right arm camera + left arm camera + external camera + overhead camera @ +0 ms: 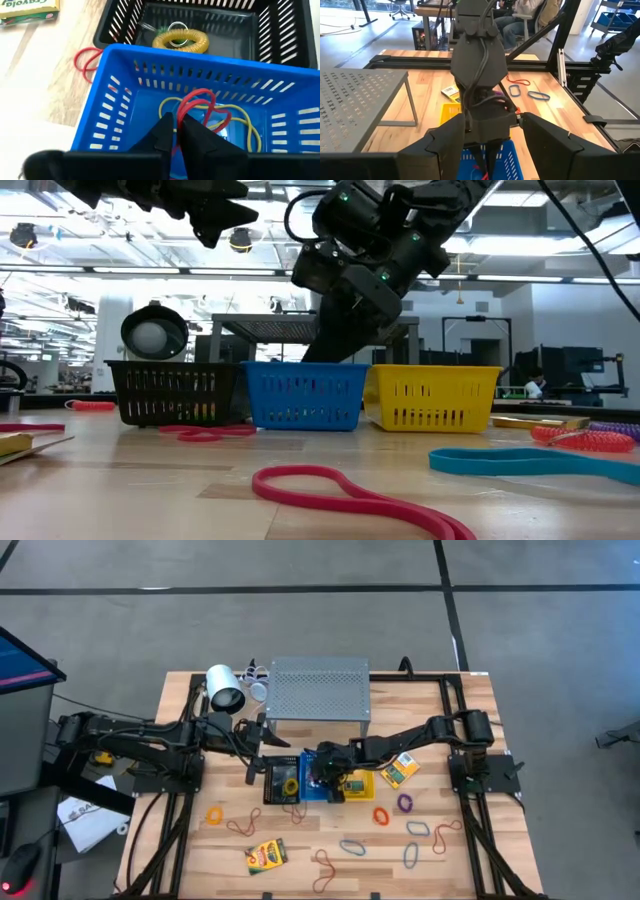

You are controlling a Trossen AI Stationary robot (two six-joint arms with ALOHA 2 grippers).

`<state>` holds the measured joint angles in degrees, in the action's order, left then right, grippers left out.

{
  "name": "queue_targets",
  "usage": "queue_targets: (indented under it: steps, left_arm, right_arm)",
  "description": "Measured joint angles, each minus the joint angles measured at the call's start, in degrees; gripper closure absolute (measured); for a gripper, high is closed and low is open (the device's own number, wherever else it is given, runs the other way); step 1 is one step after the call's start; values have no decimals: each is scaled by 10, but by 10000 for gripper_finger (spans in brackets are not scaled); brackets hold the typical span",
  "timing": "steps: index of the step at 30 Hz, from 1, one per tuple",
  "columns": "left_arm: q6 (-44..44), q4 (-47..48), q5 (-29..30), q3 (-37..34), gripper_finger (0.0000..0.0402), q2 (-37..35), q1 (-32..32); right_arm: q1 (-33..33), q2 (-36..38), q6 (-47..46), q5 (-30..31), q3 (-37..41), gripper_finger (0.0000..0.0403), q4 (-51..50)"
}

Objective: Pick & Place Office Desk Supplies
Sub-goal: Put the red rubber band into the blue basket

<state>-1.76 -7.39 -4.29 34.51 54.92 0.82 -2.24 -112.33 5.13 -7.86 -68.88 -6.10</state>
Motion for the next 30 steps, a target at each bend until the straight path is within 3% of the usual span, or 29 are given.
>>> queue_targets:
  steps: [11,18,22,30]
  left_arm:
    - [0,1,0,0,207,0,0]
    - [0,1,0,0,207,0,0]
    - [0,2,0,0,207,0,0]
    - [0,24,0,0,207,0,0]
  right_arm:
    - [3,0,-1,-6,-2,260,-29]
    - [9,0,13,-10,-55,178,-100]
    - [9,1,27,-7,-89,162,-140]
    - [-5,1,46,51,-123,166,-224]
